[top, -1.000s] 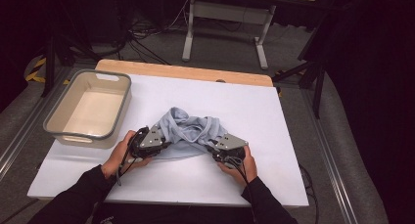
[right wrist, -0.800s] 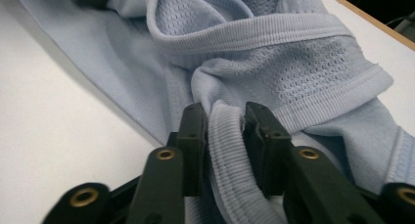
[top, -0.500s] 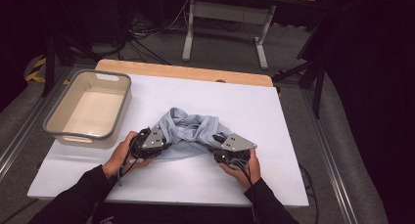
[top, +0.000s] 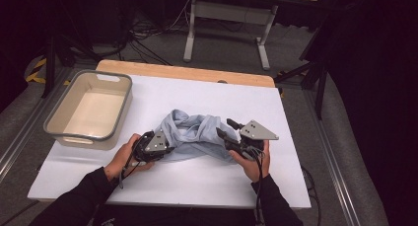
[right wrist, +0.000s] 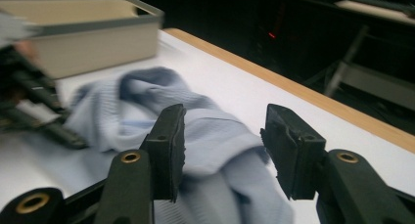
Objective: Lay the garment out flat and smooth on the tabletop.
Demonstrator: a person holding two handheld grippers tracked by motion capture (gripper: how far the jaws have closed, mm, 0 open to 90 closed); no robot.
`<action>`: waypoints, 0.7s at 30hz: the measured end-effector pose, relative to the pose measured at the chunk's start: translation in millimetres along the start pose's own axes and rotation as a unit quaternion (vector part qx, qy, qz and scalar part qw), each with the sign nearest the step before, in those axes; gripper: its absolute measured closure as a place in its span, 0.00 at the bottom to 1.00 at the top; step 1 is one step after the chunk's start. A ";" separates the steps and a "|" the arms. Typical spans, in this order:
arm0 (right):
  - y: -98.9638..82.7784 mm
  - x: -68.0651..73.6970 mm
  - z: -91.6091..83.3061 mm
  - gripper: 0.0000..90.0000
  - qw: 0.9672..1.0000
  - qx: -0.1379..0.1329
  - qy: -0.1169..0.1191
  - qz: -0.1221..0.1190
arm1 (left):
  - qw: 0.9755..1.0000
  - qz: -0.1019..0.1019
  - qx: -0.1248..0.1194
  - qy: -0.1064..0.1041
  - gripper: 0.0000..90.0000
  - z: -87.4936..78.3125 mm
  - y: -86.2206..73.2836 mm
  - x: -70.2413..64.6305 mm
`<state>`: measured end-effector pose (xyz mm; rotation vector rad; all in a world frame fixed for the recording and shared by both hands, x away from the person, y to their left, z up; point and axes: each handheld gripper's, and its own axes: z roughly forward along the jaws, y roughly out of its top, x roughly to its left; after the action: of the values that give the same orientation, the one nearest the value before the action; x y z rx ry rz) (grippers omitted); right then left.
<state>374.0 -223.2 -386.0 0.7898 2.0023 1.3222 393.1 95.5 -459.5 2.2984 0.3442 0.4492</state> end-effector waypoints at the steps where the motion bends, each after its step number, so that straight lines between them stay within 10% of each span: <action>1: 1.2 -1.4 2.3 0.55 1.000 0.004 -0.003 0.007 | 1.000 0.001 -0.001 -0.002 0.94 0.5 0.0 0.0; 8: 2.6 -6.6 28.3 0.48 0.996 0.060 0.010 0.059 | 1.000 0.009 0.004 -0.007 0.94 1.6 0.4 -1.8; 15: -10.7 -12.6 50.7 0.39 0.986 0.115 0.040 0.118 | 1.000 0.014 0.006 -0.009 0.94 1.5 0.5 -2.4; 21: -15.5 -17.2 53.5 0.61 0.980 0.110 0.086 0.143 | 1.000 0.013 0.007 -0.011 0.92 1.0 0.9 -2.2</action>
<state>423.1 -210.6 -414.8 1.1351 2.2650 1.3809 391.6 93.5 -460.0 2.3216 0.3068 0.4366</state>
